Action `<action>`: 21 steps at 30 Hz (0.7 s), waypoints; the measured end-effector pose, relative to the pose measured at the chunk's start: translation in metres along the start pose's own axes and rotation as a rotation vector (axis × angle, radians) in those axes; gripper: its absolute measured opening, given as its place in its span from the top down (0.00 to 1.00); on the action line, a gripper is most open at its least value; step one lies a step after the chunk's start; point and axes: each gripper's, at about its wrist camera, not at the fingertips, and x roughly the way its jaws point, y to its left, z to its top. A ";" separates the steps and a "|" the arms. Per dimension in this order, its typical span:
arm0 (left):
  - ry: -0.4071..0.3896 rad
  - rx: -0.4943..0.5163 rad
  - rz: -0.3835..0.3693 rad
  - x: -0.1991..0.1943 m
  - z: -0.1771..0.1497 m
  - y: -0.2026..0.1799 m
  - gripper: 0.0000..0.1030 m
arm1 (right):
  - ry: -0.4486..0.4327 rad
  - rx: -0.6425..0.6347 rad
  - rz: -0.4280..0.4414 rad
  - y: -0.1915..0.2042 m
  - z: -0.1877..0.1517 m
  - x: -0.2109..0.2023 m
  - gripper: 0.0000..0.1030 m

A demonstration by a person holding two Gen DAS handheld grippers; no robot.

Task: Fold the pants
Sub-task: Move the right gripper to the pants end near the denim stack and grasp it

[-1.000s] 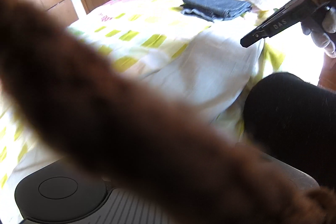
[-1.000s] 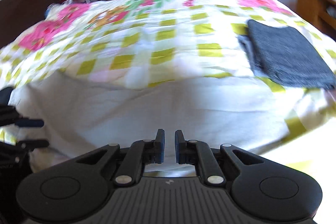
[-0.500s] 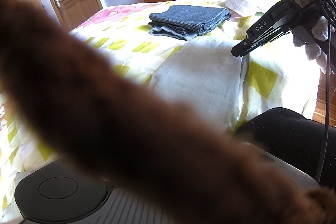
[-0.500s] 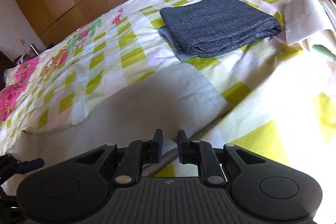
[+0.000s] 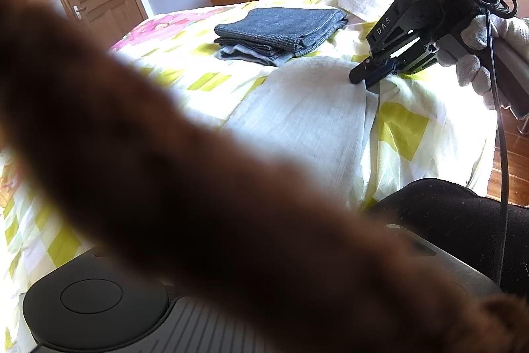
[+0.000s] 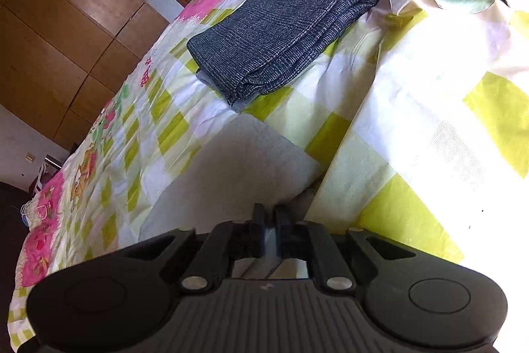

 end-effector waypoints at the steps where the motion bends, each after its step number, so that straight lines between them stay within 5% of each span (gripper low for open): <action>1: 0.000 0.003 0.002 -0.001 0.000 0.000 0.52 | -0.004 0.021 0.020 -0.002 0.000 -0.004 0.81; 8: 0.001 0.011 0.000 -0.001 -0.001 -0.001 0.52 | -0.055 0.062 0.040 -0.007 -0.012 -0.034 0.81; 11: 0.008 0.021 0.003 0.001 -0.002 -0.003 0.52 | -0.016 0.077 -0.019 -0.015 -0.014 -0.020 0.81; 21: 0.009 0.000 0.008 0.000 -0.008 0.002 0.52 | 0.127 0.063 0.094 0.007 -0.042 -0.020 0.63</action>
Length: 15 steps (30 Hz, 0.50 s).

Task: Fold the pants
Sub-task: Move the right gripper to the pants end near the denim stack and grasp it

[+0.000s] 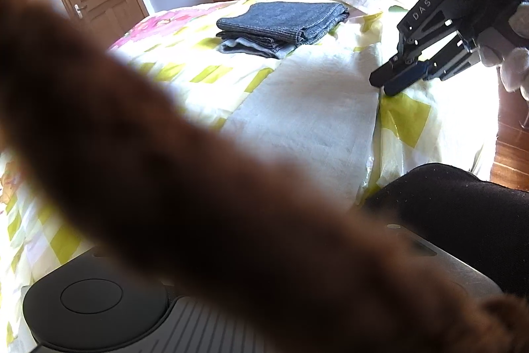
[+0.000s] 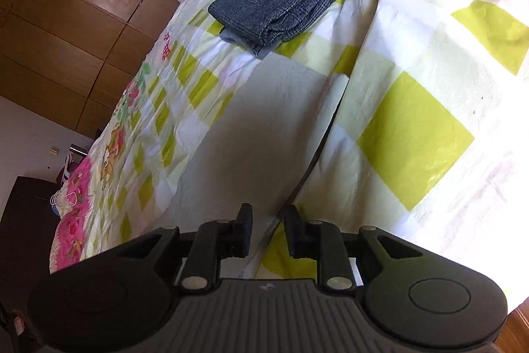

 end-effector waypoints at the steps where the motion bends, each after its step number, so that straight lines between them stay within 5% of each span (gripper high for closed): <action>1: -0.003 -0.003 0.000 0.000 0.000 0.000 0.52 | 0.012 0.010 0.003 -0.002 -0.003 0.006 0.63; 5: -0.005 -0.005 0.005 -0.001 0.001 0.000 0.52 | 0.013 0.117 0.048 -0.010 -0.006 0.018 0.62; 15: -0.004 -0.021 -0.005 -0.001 0.001 0.002 0.48 | 0.081 0.150 0.040 -0.008 -0.007 0.025 0.60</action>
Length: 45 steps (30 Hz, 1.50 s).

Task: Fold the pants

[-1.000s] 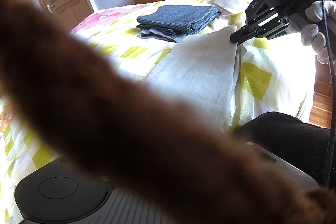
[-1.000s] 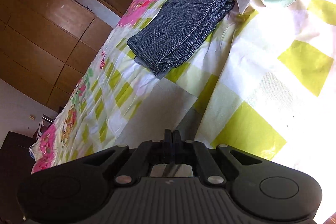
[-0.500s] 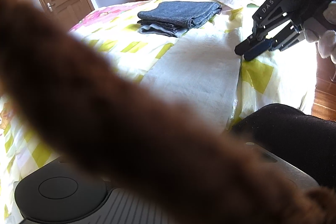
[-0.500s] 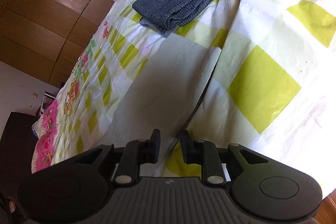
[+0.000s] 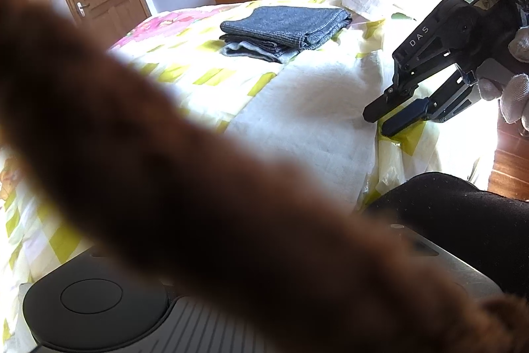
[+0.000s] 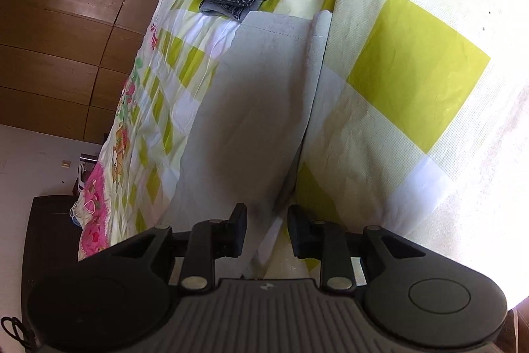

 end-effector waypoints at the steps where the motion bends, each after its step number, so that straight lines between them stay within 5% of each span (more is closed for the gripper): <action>1: 0.005 0.000 0.004 0.002 0.000 0.000 0.48 | -0.003 0.001 -0.006 0.000 0.000 0.006 0.60; 8: 0.000 0.000 0.013 -0.001 0.001 -0.001 0.48 | -0.103 0.076 0.110 -0.009 -0.004 0.009 0.60; 13: 0.005 0.006 0.013 0.003 0.004 -0.001 0.48 | -0.300 -0.005 0.167 -0.006 -0.001 0.002 0.60; 19: 0.013 0.009 0.019 0.005 0.007 -0.002 0.48 | -0.253 -0.027 0.195 -0.002 0.014 0.030 0.60; 21: 0.020 0.005 0.023 0.008 0.007 -0.002 0.48 | -0.270 -0.004 0.218 -0.003 0.019 0.036 0.64; 22: 0.022 0.000 0.024 0.009 0.007 -0.001 0.48 | -0.287 0.016 0.211 -0.003 0.021 0.036 0.79; 25: 0.022 -0.005 0.028 0.013 0.011 -0.002 0.48 | -0.350 0.059 0.257 -0.004 0.034 0.020 0.79; 29: -0.020 0.009 0.016 0.021 0.023 -0.009 0.43 | -0.572 -0.047 0.179 0.005 0.051 -0.031 0.79; 35: 0.017 -0.079 -0.055 0.041 0.018 -0.009 0.41 | -0.433 -0.058 -0.023 -0.019 0.060 -0.032 0.76; 39: 0.024 -0.086 0.008 0.022 0.003 0.003 0.41 | -0.489 -0.132 -0.098 -0.012 0.044 -0.060 0.69; 43: -0.008 -0.126 0.055 -0.004 -0.010 0.020 0.41 | -0.580 -0.297 -0.270 0.016 0.017 -0.082 0.66; 45: -0.052 -0.133 0.098 -0.015 -0.014 0.025 0.41 | -0.545 -0.386 -0.195 0.043 0.003 -0.083 0.66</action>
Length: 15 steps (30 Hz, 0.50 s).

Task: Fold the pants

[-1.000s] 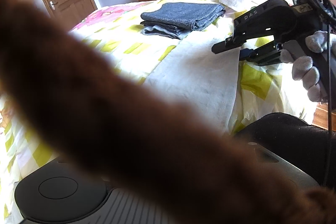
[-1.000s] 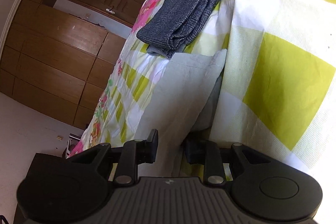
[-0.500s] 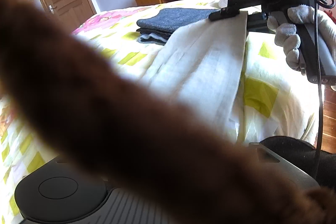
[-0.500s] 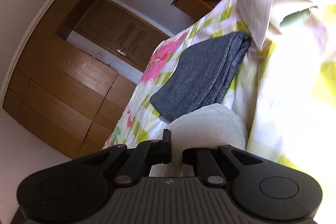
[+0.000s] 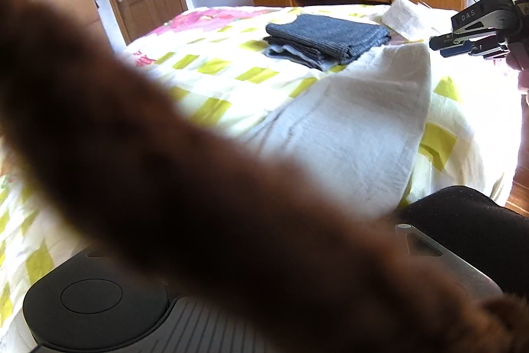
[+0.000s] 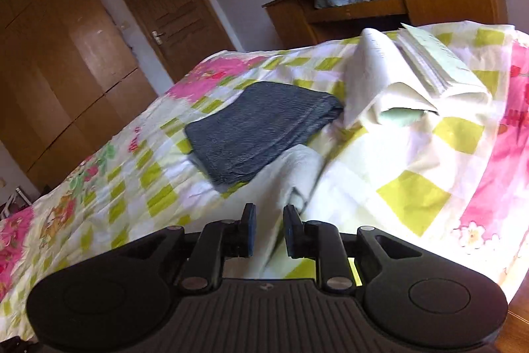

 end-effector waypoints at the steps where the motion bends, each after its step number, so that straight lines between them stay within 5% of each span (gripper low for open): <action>1: -0.019 0.001 0.027 -0.003 -0.002 0.002 0.41 | 0.022 -0.042 0.069 0.016 0.000 -0.001 0.66; 5: -0.048 -0.063 0.092 -0.012 -0.007 0.022 0.39 | 0.159 -0.290 0.380 0.111 -0.016 0.027 0.65; 8: -0.082 -0.113 0.198 -0.025 -0.014 0.046 0.37 | 0.270 -0.441 0.509 0.170 -0.031 0.049 0.65; 10: -0.103 -0.173 0.266 -0.033 -0.018 0.069 0.27 | 0.295 -0.461 0.595 0.189 -0.037 0.051 0.65; 15: -0.081 -0.374 0.417 -0.030 -0.035 0.130 0.26 | 0.418 -0.321 0.837 0.194 -0.038 0.038 0.65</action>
